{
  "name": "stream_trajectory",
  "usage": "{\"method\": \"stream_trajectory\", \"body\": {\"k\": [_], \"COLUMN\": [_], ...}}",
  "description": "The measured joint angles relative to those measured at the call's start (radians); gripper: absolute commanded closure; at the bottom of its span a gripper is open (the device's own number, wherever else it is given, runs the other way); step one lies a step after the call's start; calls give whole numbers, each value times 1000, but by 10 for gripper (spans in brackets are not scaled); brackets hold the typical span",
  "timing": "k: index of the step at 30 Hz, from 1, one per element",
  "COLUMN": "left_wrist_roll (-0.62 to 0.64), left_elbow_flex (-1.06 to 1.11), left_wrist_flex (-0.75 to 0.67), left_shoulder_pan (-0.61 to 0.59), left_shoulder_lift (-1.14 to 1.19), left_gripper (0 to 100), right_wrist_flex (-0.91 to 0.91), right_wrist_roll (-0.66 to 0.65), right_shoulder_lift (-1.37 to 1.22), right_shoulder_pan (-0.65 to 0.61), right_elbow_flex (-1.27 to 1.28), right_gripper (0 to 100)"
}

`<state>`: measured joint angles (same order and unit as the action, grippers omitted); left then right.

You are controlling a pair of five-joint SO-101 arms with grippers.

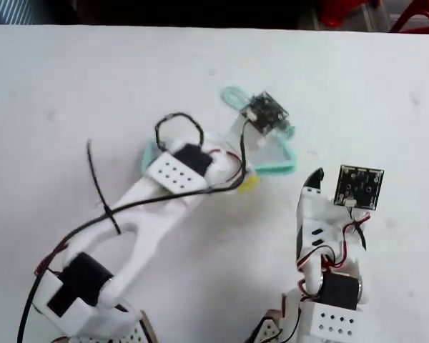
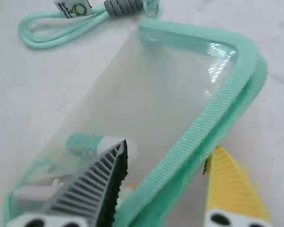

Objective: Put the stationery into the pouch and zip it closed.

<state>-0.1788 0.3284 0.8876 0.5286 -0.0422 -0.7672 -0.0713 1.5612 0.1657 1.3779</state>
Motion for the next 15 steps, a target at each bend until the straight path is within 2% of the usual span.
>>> {"method": "stream_trajectory", "body": {"k": [4,7,10,13,15], "left_wrist_roll": [-6,-114,-118,-84,-72], "left_elbow_flex": [-196,-253,-238,-204,-204], "left_wrist_flex": [249,413,399,258,219], "left_shoulder_pan": [-5,61,71,-46,-135], "left_shoulder_lift": [0,-2,0,0,0], "left_gripper": [717,714,714,714,718], "right_wrist_flex": [0,0,-11,-18,-18], "right_wrist_roll": [0,0,-11,-32,-37], "right_shoulder_lift": [0,0,0,0,0], "right_shoulder_pan": [0,0,0,2,0], "right_elbow_flex": [0,0,0,0,0], "right_gripper": [712,712,712,714,758]}}
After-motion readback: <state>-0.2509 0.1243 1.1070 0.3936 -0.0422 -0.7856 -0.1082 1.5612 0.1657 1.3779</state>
